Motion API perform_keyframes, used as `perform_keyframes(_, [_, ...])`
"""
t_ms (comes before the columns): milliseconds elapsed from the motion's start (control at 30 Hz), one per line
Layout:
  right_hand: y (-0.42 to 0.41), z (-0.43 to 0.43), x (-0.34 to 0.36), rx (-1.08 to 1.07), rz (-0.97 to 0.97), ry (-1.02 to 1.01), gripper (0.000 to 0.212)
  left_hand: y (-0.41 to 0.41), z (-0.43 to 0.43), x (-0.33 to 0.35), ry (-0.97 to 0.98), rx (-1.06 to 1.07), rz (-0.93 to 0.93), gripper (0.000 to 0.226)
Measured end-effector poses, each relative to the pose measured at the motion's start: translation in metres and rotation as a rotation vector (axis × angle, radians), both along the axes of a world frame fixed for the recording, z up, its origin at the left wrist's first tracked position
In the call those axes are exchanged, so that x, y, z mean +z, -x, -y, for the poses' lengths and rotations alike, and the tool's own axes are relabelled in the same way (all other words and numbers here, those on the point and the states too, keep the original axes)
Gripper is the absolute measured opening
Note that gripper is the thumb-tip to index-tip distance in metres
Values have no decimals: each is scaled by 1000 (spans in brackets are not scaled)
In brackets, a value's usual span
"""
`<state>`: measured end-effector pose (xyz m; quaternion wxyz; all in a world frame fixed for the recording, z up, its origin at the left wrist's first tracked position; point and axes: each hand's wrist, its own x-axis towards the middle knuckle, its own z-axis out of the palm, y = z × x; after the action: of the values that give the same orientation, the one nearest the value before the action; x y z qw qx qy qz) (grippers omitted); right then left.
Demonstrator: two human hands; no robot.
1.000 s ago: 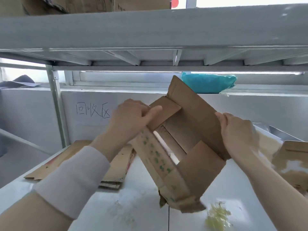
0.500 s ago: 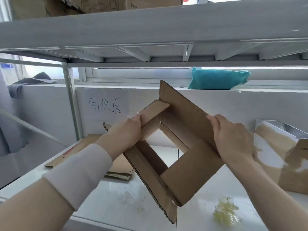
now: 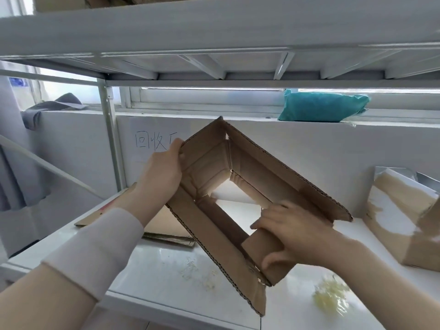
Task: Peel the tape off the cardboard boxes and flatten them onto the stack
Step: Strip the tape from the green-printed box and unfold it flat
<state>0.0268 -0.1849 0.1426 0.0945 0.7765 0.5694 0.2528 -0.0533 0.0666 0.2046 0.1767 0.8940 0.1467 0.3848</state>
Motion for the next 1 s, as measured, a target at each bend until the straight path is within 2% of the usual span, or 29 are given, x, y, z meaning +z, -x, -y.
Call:
perform_keyframes(67, [-3,11,17,-19,-70,-52,55,3,-4,-6,-45,8,20,20])
perform_keyframes(133, [-2,22,33,7,50,-163,49,8,-10,-11,-84,39,66,23])
perform_keyframes(267, [-3,46,22,24,340,-545,17,21,-32,-26,-120,64,215,26])
perform_keyframes(367, [-6,42,-23,-57,423,-631,12,30,-47,-54,-270,-56,192,38])
perform_keyframes(467, [-5,27,-78,-131,332,-715,13,39,-62,-90,-367,-146,81,55])
perform_keyframes(533, [2,19,-122,-152,251,-712,11,47,-72,-116,-411,-156,-20,53])
perform_keyframes(600, [9,15,-163,-159,151,-701,9,57,-83,-143,-471,-157,-192,50])
perform_keyframes(700, [19,20,-204,-122,16,-605,23,75,-106,-187,-589,-189,-470,65])
perform_keyframes(733, [22,24,-212,-69,-20,-551,25,79,-113,-201,-635,-218,-534,64])
perform_keyframes(800, [33,30,-216,36,-144,-457,29,84,-123,-220,-684,-266,-683,40])
perform_keyframes(833, [39,31,-214,61,-221,-441,27,84,-121,-222,-671,-263,-774,42])
perform_keyframes(900, [48,24,-201,50,-414,-505,20,72,-109,-220,-593,-306,-818,65])
perform_keyframes(933, [48,17,-191,-7,-486,-564,23,60,-104,-221,-496,-367,-726,79])
perform_keyframes(1000, [40,-3,-173,-229,-550,-618,37,29,-86,-225,-251,-330,-620,102])
